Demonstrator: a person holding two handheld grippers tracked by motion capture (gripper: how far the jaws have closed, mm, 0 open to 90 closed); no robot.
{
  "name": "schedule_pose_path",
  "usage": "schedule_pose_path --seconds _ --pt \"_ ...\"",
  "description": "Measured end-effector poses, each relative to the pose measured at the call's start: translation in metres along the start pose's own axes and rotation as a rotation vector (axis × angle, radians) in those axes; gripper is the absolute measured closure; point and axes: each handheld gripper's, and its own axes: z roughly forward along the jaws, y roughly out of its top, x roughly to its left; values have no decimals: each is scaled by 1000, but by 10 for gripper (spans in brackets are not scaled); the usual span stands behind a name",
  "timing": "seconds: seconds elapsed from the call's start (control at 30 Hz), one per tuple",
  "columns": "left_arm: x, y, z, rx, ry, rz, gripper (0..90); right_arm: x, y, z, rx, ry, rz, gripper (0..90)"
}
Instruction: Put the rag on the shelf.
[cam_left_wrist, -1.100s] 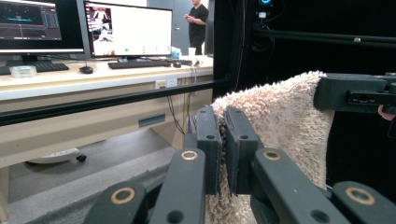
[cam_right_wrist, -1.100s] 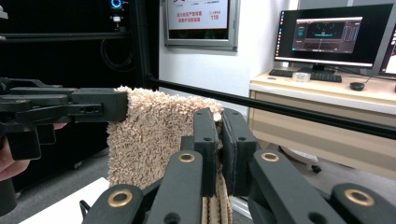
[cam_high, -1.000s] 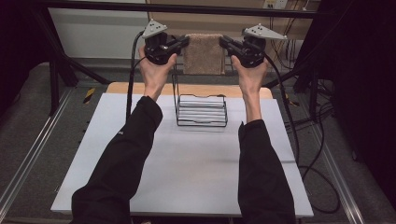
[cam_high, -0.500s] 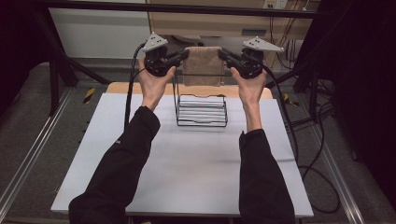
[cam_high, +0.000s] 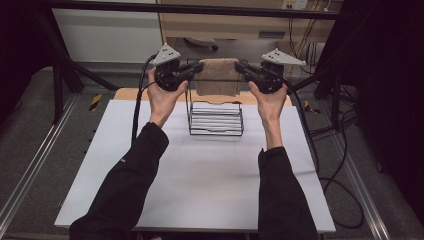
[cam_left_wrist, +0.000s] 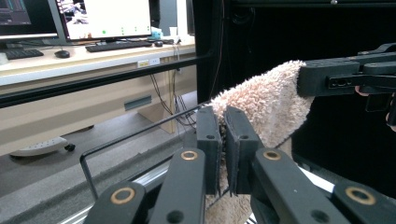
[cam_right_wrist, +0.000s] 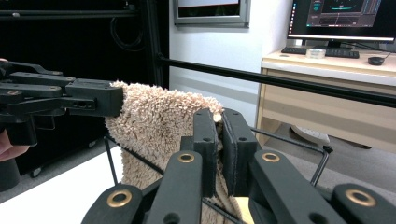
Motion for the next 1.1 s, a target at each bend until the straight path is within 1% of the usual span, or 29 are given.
schedule_pose_path --seconds 0.1,0.17,0.27,0.4,0.5,0.77,0.87,0.93,1.0,1.1 --pt "-3 -2 -2 3 -10 6 850 1 -3 -4 -1 6 0 853" --pt "-5 -4 -4 3 -11 11 850 2 -5 -6 2 8 -9 853" --pt "-7 -7 -7 13 -17 12 850 4 -8 -9 7 19 -25 853" --pt "-11 -11 -10 38 -15 16 847 8 -12 -13 22 26 -30 852" --pt "-13 -13 -9 67 -17 13 842 10 -16 -15 35 32 -37 852" --pt "-13 -20 -11 88 -32 -13 829 12 -23 -17 58 37 -47 851" --pt "-13 -16 -15 88 -42 -25 805 12 -24 -17 62 38 -45 851" --pt "-13 -11 -17 87 -47 -34 772 12 -25 -17 63 37 -43 851" --pt "-14 -5 -19 87 -35 -34 760 13 -25 -17 63 37 -43 851" --pt "-15 3 -18 95 -27 -41 757 13 -26 -17 69 36 -47 851"
